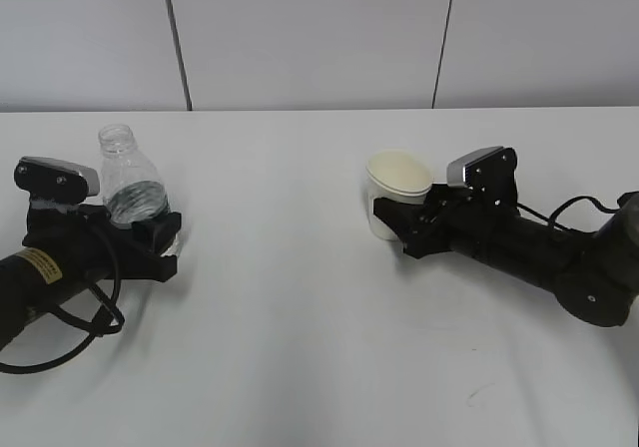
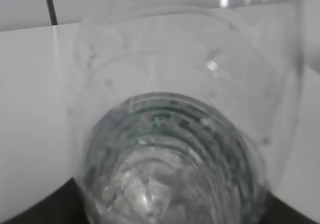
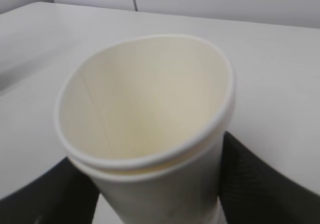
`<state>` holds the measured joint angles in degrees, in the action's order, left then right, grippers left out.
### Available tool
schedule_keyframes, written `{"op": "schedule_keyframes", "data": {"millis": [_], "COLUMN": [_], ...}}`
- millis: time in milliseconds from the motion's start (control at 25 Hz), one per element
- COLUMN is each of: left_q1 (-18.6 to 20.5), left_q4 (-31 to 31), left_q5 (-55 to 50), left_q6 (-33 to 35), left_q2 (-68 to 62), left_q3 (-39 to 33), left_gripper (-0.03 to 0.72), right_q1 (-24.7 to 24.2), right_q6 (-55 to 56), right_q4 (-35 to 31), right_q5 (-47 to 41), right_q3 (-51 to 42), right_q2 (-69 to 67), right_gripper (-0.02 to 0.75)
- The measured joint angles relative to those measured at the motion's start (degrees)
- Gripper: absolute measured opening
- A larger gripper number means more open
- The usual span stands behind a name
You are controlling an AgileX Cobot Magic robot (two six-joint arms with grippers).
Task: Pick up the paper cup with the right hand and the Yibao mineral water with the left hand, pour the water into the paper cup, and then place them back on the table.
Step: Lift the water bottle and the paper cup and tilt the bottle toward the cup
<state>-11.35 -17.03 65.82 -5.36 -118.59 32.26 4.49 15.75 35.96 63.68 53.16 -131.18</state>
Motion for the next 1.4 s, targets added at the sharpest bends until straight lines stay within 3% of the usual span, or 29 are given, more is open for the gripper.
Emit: {"op": "schedule_keyframes", "data": {"millis": [200,520,880,1160,1400], "left_q1": [0.0,0.0,0.0,0.0,0.0], "left_q4": [-1.07,-8.81,-12.25,-14.17,-15.89], "left_q5": [0.0,-2.87,-12.43,-20.81,-25.36], "left_q6": [0.0,-0.49,-0.49,-0.49,-0.49], "left_q2": [0.0,3.74,11.98,16.99,20.12], "left_q3": [0.0,0.0,0.0,0.0,0.0], "left_gripper": [0.347,0.342,0.342,0.342,0.342], "right_q1": [0.0,0.0,0.53,6.18,8.01], "right_q6": [0.0,2.58,8.96,9.69,11.69], "right_q4": [3.82,11.76,21.48,23.18,23.83], "right_q5": [0.11,0.93,-1.1,-2.63,-3.19], "right_q3": [0.11,0.11,0.23,0.23,0.23], "right_q2": [0.0,0.0,2.22,3.05,3.7], "right_gripper": [0.514,0.514,0.513,0.512,0.512]}}
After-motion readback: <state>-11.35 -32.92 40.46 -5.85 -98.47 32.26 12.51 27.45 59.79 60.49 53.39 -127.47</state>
